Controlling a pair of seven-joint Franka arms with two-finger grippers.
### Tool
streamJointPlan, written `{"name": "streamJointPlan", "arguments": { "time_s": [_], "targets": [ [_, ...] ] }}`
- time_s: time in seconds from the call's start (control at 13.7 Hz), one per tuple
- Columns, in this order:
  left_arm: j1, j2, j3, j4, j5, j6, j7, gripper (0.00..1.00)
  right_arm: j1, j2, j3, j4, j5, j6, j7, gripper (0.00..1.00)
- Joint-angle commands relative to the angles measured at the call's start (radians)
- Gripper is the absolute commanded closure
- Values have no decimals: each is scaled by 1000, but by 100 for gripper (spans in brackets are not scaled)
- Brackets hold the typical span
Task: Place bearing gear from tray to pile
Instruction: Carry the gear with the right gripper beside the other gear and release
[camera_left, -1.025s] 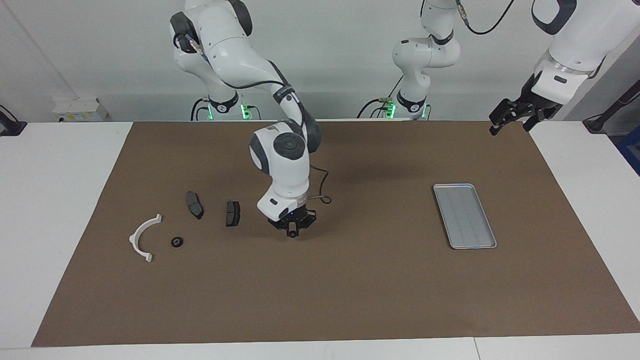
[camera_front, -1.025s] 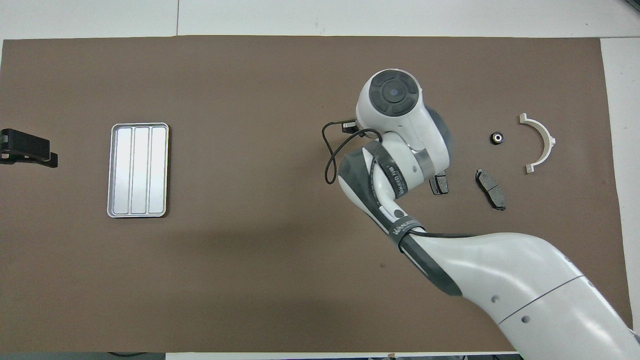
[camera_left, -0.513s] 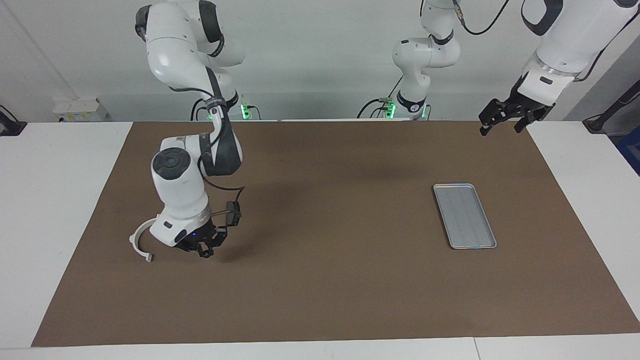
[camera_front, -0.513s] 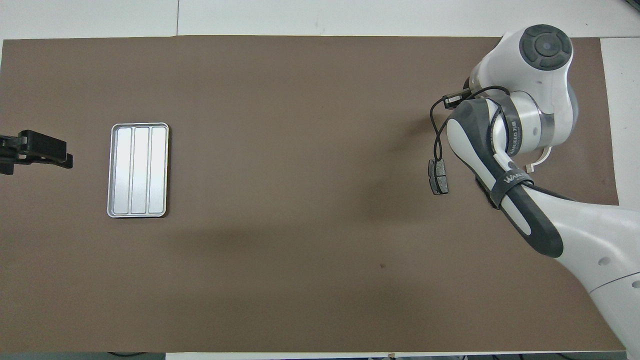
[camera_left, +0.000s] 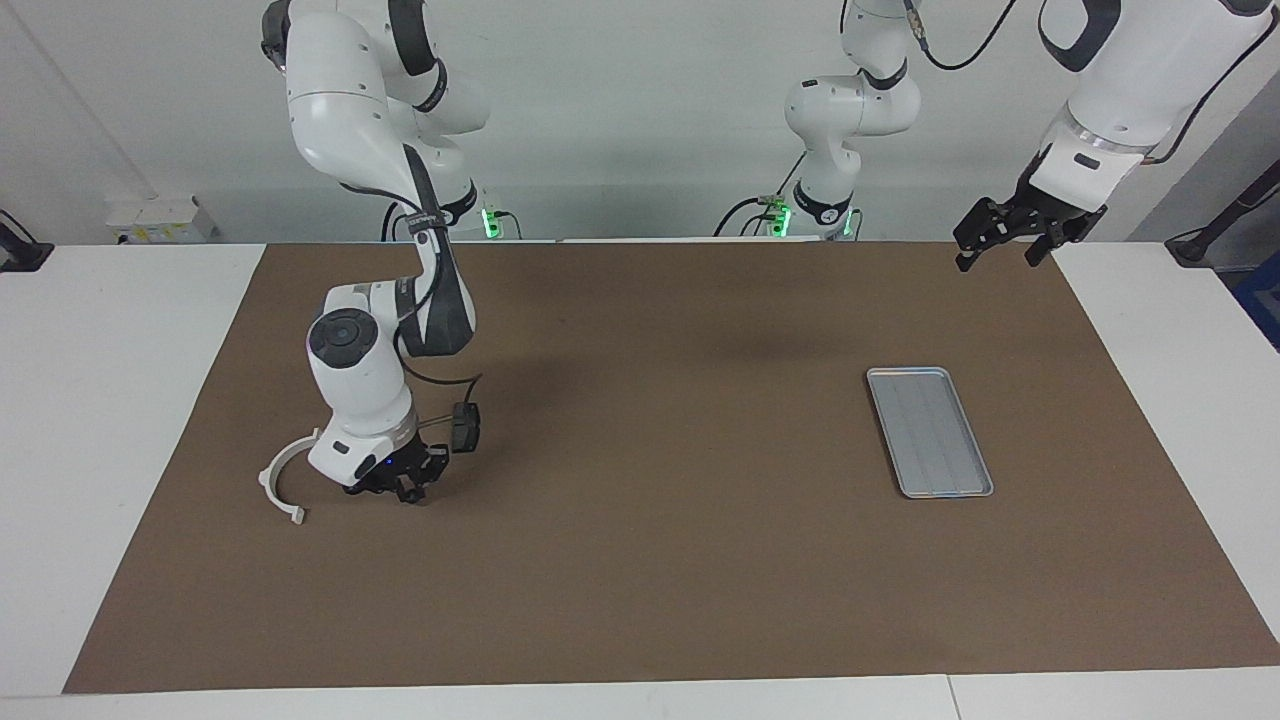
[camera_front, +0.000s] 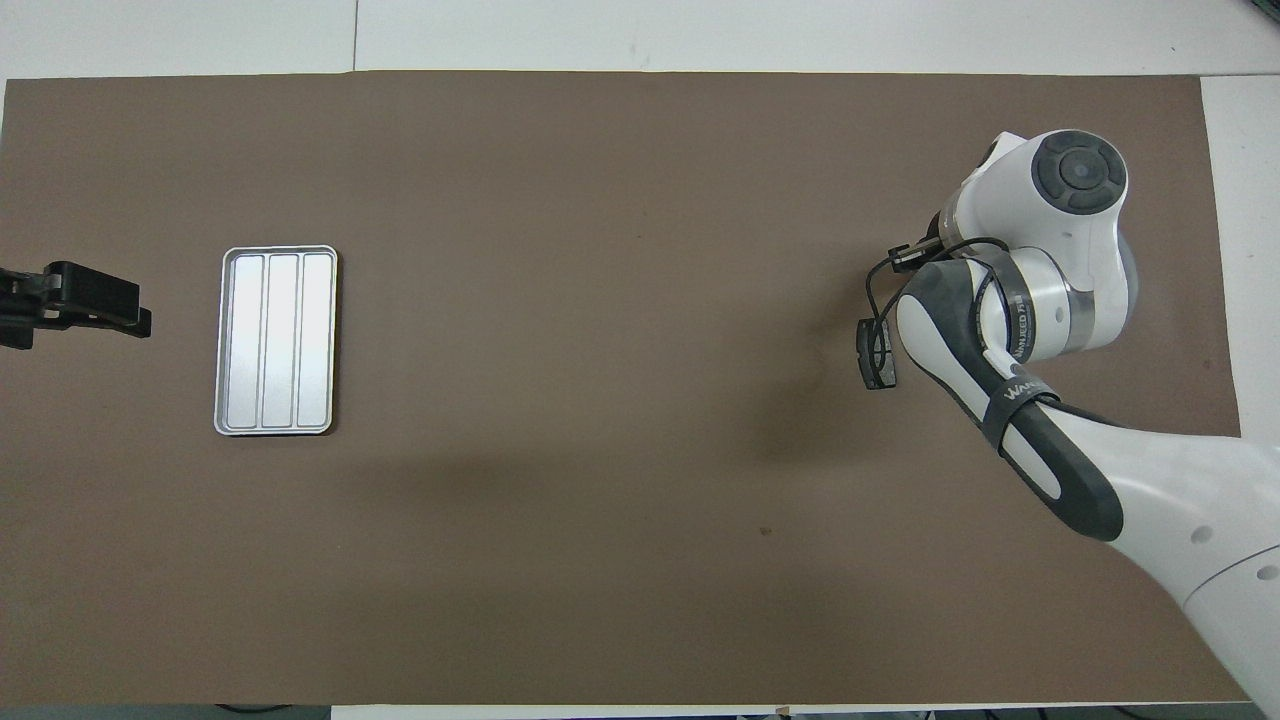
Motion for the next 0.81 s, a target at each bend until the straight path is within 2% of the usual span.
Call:
{"name": "streamJointPlan", "arguments": {
  "time_s": [0.0,0.73],
  "targets": [
    [8,-29,-11,-39,14,22,5,0,-12,-61,7,-88,20,24,-19,100],
    [11,-31,-10,-39,14,20,0,0,-51,-88,7,-177,20,63,-69,99]
  ]
}}
